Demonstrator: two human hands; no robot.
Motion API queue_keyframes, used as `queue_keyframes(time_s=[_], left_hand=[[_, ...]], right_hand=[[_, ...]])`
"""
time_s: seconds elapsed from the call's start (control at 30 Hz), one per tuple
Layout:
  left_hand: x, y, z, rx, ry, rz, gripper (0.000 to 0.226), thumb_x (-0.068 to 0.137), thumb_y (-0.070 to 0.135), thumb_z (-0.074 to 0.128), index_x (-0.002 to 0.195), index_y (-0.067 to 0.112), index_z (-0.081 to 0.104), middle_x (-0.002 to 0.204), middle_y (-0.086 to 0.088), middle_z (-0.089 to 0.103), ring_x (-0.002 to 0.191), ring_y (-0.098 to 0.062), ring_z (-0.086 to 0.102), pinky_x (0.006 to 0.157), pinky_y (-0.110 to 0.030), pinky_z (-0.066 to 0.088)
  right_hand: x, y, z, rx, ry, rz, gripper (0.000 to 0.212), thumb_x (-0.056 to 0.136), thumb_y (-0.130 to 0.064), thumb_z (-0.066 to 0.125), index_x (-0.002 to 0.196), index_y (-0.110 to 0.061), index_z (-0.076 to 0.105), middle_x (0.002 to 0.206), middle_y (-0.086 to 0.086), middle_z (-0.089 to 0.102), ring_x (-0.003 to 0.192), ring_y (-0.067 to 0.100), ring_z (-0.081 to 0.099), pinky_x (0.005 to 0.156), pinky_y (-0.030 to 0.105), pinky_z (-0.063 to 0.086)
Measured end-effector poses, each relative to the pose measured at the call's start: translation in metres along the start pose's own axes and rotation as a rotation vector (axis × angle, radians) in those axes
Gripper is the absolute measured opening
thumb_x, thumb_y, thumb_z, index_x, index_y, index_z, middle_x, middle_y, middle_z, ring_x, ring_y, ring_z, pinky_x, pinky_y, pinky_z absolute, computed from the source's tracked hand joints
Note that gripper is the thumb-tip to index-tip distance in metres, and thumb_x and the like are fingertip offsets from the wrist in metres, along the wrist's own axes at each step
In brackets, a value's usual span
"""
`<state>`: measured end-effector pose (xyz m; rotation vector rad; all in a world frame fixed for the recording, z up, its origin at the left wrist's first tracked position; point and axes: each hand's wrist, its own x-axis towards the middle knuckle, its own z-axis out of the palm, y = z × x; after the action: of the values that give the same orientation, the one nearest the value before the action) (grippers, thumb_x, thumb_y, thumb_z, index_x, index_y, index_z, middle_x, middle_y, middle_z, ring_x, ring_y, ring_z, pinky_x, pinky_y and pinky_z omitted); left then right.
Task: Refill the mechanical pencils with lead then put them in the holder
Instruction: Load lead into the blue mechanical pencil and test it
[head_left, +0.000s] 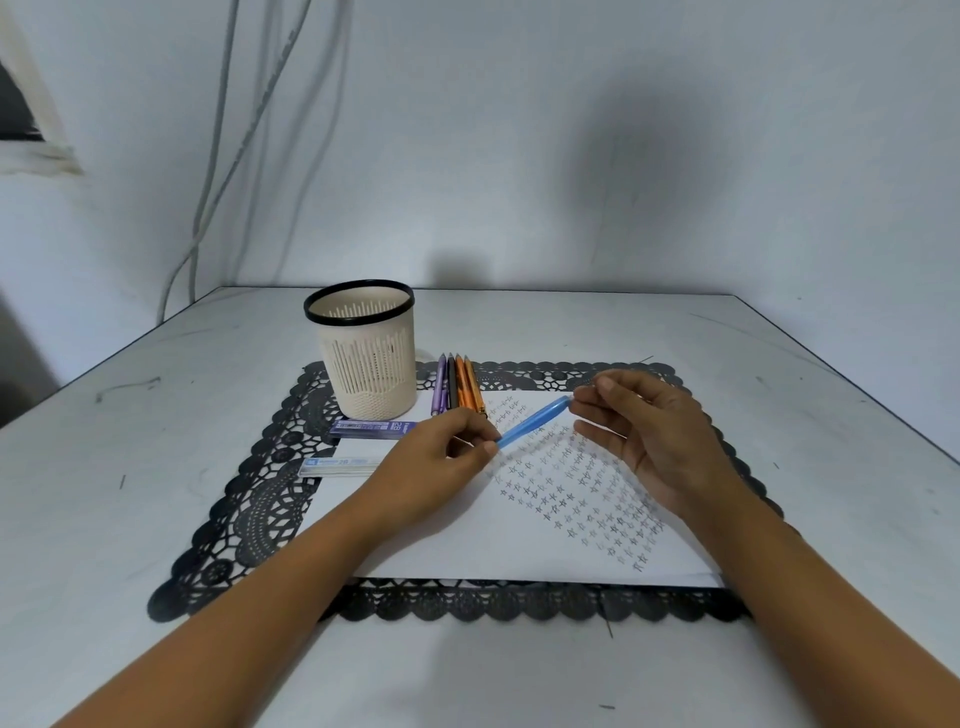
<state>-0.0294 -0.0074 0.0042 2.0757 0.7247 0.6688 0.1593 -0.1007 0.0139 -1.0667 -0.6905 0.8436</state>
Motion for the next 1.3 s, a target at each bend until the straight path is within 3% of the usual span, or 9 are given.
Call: queue_keyframes(time_s=[0.4,1.07,1.3], left_hand=[[-0.0004,0.0004,-0.0004,-0.009,-0.011,0.014,0.011,0.089,0.021,0.055,0.086,0.032,0.058,0.082,0.014,0.057,0.076,-0.002,0.054,0.076,-0.024,0.048],[-0.0006,-0.0001,-0.0001,0.000,-0.014,0.014,0.010,0.090,0.022,0.055,0.088,0.031,0.058,0.085,0.014,0.057,0.077,-0.002,0.053,0.075,-0.022,0.046],[-0.0009,0.0004,0.0000,-0.003,-0.018,0.018,0.011,0.090,0.022,0.055,0.087,0.032,0.057,0.083,0.015,0.056,0.075,0.001,0.053,0.072,-0.018,0.043]], right_hand=[[-0.0010,0.0013,0.0017,-0.052,-0.021,0.037,0.010,0.084,-0.009,0.056,0.089,-0.006,0.064,0.077,0.008,0.072,0.073,0.017,0.070,0.066,0.029,0.059],[-0.0034,0.0038,0.0036,-0.135,-0.083,0.057,0.015,0.087,-0.010,0.055,0.094,-0.007,0.068,0.080,0.006,0.070,0.072,0.014,0.067,0.063,0.025,0.055],[-0.0029,0.0025,0.0040,-0.075,-0.059,0.057,0.030,0.095,-0.024,0.043,0.097,-0.006,0.067,0.078,0.005,0.069,0.071,0.017,0.066,0.063,0.028,0.053]])
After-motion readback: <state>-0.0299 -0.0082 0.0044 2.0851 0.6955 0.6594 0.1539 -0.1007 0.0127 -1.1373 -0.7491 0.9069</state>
